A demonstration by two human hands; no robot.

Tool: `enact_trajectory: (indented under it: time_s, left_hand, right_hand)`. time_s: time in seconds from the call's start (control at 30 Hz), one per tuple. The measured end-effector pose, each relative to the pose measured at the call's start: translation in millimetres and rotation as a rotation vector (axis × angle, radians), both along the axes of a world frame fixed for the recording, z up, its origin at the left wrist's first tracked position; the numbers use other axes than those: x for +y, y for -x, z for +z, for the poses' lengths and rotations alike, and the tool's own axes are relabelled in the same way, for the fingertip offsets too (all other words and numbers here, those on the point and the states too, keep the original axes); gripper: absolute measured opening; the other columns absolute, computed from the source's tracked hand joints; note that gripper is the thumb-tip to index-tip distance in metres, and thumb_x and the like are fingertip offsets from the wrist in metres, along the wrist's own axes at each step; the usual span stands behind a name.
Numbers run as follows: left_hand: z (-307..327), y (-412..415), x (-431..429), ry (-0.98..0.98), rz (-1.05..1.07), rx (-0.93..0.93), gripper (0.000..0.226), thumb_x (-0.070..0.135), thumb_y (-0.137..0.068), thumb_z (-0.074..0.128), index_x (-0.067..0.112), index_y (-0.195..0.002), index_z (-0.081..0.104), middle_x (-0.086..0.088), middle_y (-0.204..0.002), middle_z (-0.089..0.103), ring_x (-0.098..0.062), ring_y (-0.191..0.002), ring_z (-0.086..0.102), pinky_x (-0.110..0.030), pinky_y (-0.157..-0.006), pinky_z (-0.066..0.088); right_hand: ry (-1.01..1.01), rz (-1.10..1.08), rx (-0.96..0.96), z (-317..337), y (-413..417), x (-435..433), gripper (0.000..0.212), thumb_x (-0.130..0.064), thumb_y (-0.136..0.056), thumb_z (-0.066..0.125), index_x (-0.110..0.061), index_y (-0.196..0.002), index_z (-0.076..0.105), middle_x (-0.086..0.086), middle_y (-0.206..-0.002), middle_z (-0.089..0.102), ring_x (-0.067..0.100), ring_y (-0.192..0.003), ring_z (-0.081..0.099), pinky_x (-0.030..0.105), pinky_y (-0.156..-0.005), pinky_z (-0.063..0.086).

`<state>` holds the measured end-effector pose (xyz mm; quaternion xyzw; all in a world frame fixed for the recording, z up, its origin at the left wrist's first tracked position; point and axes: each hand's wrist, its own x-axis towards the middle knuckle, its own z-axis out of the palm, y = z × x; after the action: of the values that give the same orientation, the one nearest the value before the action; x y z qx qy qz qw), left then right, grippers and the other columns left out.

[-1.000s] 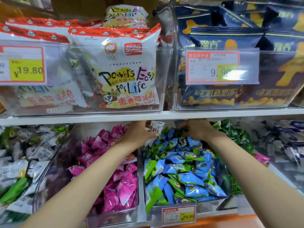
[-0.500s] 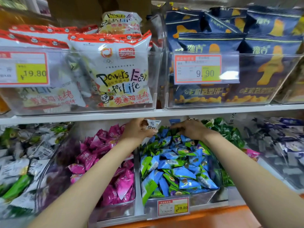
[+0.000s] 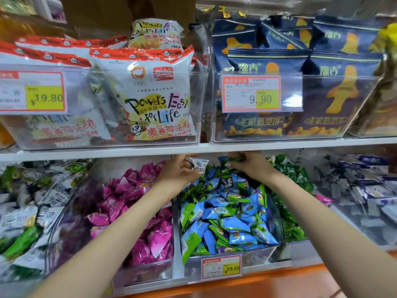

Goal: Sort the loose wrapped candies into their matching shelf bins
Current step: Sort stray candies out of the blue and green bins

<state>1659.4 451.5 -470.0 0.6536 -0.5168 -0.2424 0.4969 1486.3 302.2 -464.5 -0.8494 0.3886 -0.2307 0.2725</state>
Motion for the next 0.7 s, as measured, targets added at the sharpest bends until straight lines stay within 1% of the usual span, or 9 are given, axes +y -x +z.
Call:
enact_trajectory:
  time_s: [0.1, 0.2, 0.27, 0.37, 0.47, 0.53, 0.6, 0.67, 0.7]
  left_hand:
    - [-0.3, -4.7, 4.1, -0.009, 0.074, -0.007, 0.039, 0.017, -0.082, 0.07, 0.005, -0.115, 0.052, -0.003, -0.09, 0.059, -0.012, -0.083, 0.059, -0.016, -0.071, 0.048]
    - [4.3, -14.5, 19.2, 0.006, 0.163, -0.044, 0.03, 0.019, -0.082, 0.07, 0.007, -0.103, 0.053, -0.001, -0.091, 0.06, -0.004, -0.074, 0.059, -0.009, -0.066, 0.042]
    - [6.6, -25.3, 32.9, 0.007, 0.211, -0.091, 0.031, 0.021, -0.082, 0.07, 0.009, -0.107, 0.056, -0.001, -0.097, 0.059, -0.014, -0.088, 0.059, -0.021, -0.079, 0.042]
    - [10.2, -44.7, 56.3, -0.008, 0.267, -0.099, 0.035, 0.016, -0.085, 0.066, 0.002, -0.115, 0.055, -0.009, -0.104, 0.06, -0.025, -0.099, 0.059, -0.031, -0.089, 0.044]
    - [15.9, -68.4, 79.6, -0.03, 0.345, -0.238, 0.038, 0.019, -0.087, 0.063, 0.001, -0.119, 0.053, -0.017, -0.106, 0.062, -0.029, -0.092, 0.059, -0.036, -0.078, 0.045]
    - [19.9, -87.3, 96.0, -0.053, 0.426, -0.352, 0.032, 0.02, -0.088, 0.062, -0.002, -0.111, 0.057, -0.016, -0.099, 0.061, -0.026, -0.085, 0.056, -0.028, -0.07, 0.036]
    - [22.6, -107.5, 111.2, -0.097, 0.516, -0.467, 0.025, 0.021, -0.089, 0.061, -0.003, -0.095, 0.062, -0.018, -0.092, 0.06, -0.031, -0.086, 0.057, -0.029, -0.067, 0.032]
    - [24.3, -126.0, 125.6, -0.127, 0.593, -0.553, 0.03, 0.02, -0.089, 0.059, 0.003, -0.066, 0.052, -0.022, -0.076, 0.055, -0.038, -0.082, 0.058, -0.034, -0.063, 0.031]
    - [24.9, -133.8, 131.5, -0.144, 0.629, -0.578, 0.035, 0.019, -0.09, 0.058, 0.005, -0.06, 0.046, -0.022, -0.071, 0.053, -0.039, -0.078, 0.058, -0.035, -0.061, 0.031]
  right_hand:
    - [0.018, -0.172, -0.103, 5.6, 19.8, 8.4, 0.034, -0.035, -0.084, 0.068, -0.006, -0.102, 0.067, 0.008, -0.097, 0.067, 0.025, -0.089, 0.062, 0.035, -0.077, 0.048]
    - [0.198, -0.399, -0.098, 10.1, 54.4, 10.7, 0.038, -0.036, -0.088, 0.062, 0.001, -0.095, 0.068, 0.022, -0.089, 0.069, 0.034, -0.08, 0.064, 0.037, -0.066, 0.046]
    - [0.263, -0.362, 0.017, 6.7, 76.2, 11.1, 0.031, -0.033, -0.091, 0.057, -0.008, -0.106, 0.068, 0.019, -0.109, 0.067, 0.033, -0.094, 0.063, 0.034, -0.072, 0.045]
    - [0.182, -0.188, 0.276, -6.2, 91.4, 20.3, 0.03, -0.032, -0.093, 0.055, -0.024, -0.121, 0.063, 0.004, -0.133, 0.057, 0.026, -0.109, 0.061, 0.03, -0.085, 0.047]
    - [0.221, -0.291, 0.14, -7.0, 93.0, 30.8, 0.028, -0.031, -0.092, 0.056, -0.03, -0.118, 0.065, 0.015, -0.11, 0.069, 0.03, -0.089, 0.066, 0.037, -0.076, 0.051]
    - [0.246, -0.298, 0.012, -2.0, 89.4, 40.4, 0.026, -0.027, -0.091, 0.058, -0.025, -0.115, 0.067, 0.019, -0.099, 0.07, 0.033, -0.084, 0.066, 0.039, -0.074, 0.049]
    - [0.245, -0.251, -0.056, 1.7, 81.8, 49.8, 0.024, -0.02, -0.09, 0.06, -0.018, -0.113, 0.069, 0.016, -0.107, 0.069, 0.032, -0.095, 0.065, 0.036, -0.076, 0.045]
    - [0.244, -0.226, -0.072, 2.6, 72.2, 56.1, 0.024, -0.016, -0.09, 0.059, -0.015, -0.113, 0.069, 0.013, -0.112, 0.068, 0.028, -0.105, 0.062, 0.027, -0.074, 0.038]
    - [0.239, -0.226, -0.084, 2.4, 68.5, 56.7, 0.024, -0.015, -0.091, 0.059, -0.014, -0.113, 0.069, 0.013, -0.113, 0.067, 0.027, -0.107, 0.061, 0.025, -0.075, 0.036]
